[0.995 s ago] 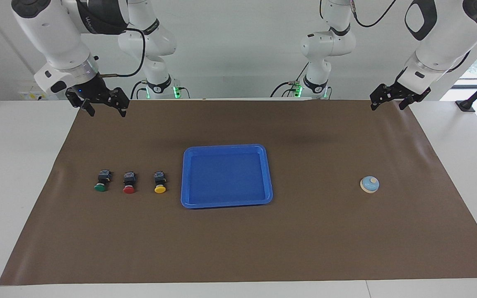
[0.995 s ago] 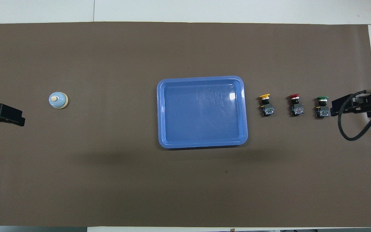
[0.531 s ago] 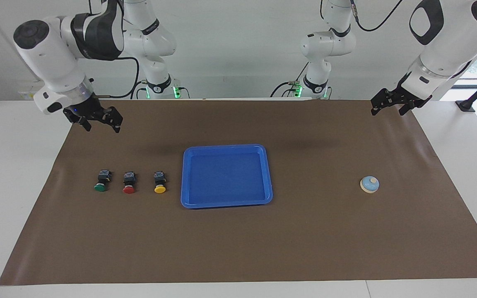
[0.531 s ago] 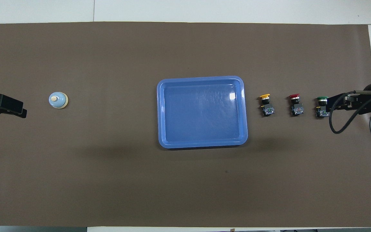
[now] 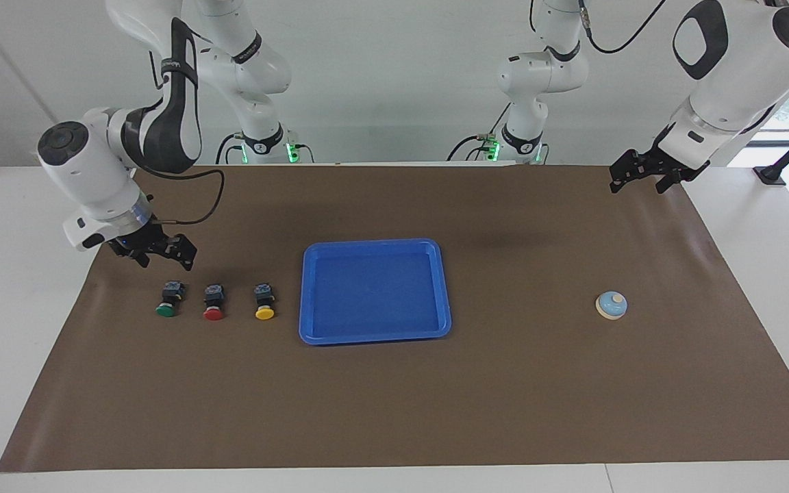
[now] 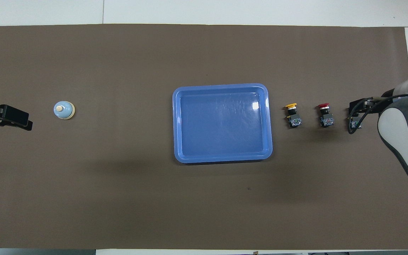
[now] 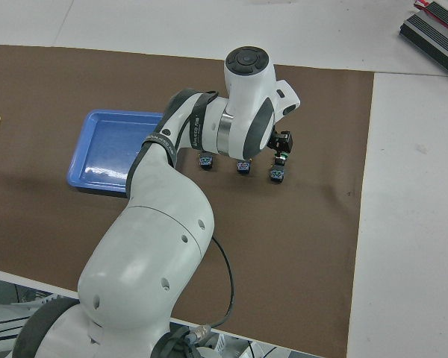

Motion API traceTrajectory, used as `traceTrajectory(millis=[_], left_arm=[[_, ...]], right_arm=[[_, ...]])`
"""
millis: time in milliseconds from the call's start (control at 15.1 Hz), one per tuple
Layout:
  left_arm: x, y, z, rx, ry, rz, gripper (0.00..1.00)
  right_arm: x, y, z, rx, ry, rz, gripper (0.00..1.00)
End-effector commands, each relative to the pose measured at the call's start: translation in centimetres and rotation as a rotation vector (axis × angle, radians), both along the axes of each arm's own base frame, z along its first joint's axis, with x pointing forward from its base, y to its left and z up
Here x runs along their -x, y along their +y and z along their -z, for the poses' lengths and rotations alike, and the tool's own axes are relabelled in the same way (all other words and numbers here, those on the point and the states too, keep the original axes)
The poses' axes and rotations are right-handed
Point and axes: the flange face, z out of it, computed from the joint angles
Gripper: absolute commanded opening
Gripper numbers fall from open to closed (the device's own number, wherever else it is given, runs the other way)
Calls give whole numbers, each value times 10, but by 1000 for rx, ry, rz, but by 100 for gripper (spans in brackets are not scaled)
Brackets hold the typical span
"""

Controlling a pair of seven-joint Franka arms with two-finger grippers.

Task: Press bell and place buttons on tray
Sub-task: 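Grasp the green button with the right gripper and lift it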

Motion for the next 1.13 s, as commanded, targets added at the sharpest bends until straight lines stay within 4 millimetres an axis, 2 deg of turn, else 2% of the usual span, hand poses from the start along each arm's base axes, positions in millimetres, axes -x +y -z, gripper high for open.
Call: traceTrajectory(millis=[0,332,597,929,995,1061], left_arm=[[8,-1,-5,9,-21,-2,100],[8,1,-4,9,-18,-5,100],[8,1,-5,9,-19,-5,100],[8,1,-5,9,-19,-5,100],[8,1,-4,9,-18,-5,100],[8,1,-5,9,-19,-5,100]], right_arm=[[23,-13,17,6,-7,-20,100],[35,-27,42,4,1,-3,100],[32,-47,73,2,-6,-18,100],[22,-49,109,3,-28,-13,100],[21,-49,113,2,-28,-15,99],[21,-49,114,2,-27,-15,91]])
